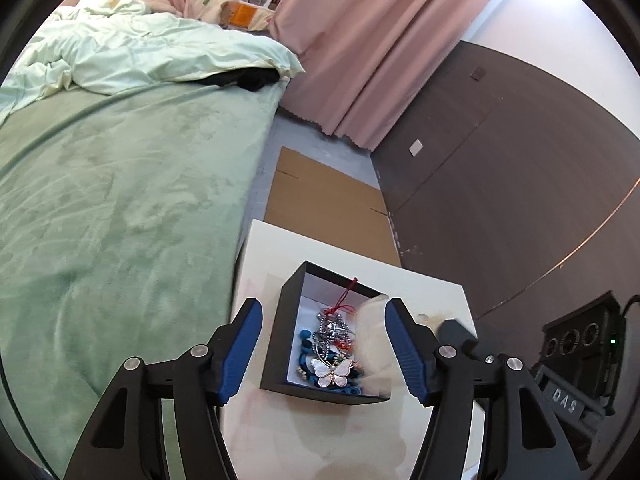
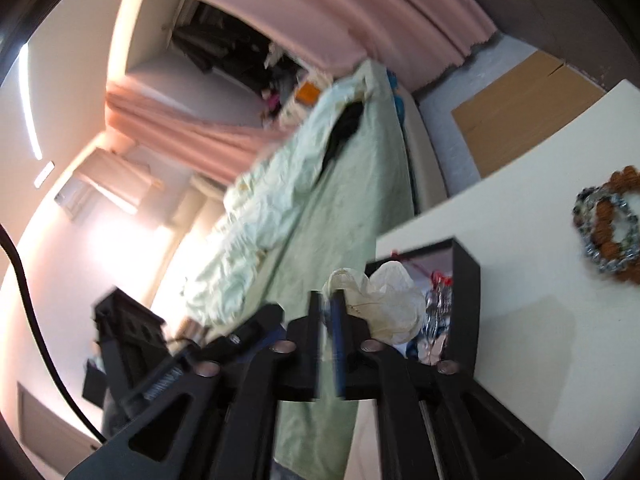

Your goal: Organize jewelry

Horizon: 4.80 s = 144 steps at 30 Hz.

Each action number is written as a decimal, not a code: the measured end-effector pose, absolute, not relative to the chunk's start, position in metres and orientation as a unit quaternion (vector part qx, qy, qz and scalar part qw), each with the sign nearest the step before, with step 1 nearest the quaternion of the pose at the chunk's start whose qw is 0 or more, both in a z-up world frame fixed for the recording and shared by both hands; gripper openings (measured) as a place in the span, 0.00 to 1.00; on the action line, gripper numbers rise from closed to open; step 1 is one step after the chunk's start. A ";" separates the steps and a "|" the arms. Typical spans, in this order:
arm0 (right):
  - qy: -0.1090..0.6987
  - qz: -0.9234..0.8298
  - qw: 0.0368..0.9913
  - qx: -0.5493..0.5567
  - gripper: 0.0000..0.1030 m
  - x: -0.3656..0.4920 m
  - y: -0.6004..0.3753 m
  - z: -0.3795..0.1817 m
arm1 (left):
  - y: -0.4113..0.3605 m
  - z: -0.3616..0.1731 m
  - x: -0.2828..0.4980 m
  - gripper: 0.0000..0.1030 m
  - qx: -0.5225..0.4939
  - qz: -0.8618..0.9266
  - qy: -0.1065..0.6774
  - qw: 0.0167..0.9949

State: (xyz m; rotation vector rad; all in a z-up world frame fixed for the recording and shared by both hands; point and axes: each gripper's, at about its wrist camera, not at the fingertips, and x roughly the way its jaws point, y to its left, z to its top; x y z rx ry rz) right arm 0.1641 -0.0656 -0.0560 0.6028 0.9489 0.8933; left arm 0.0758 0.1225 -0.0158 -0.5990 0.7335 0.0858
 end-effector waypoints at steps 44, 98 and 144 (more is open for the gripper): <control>0.501 0.142 0.787 0.330 0.53 0.210 -0.266 -0.093 | -0.031 -0.044 0.158 0.53 -0.213 -0.077 0.410 0.883; 0.549 0.135 0.793 0.227 0.38 0.257 -0.226 -0.118 | -0.044 -0.093 0.201 0.19 -0.245 -0.074 0.453 0.854; 0.433 0.251 0.832 0.238 0.19 0.182 -0.186 -0.037 | 0.029 -0.011 0.120 0.10 -0.257 -0.049 0.351 0.899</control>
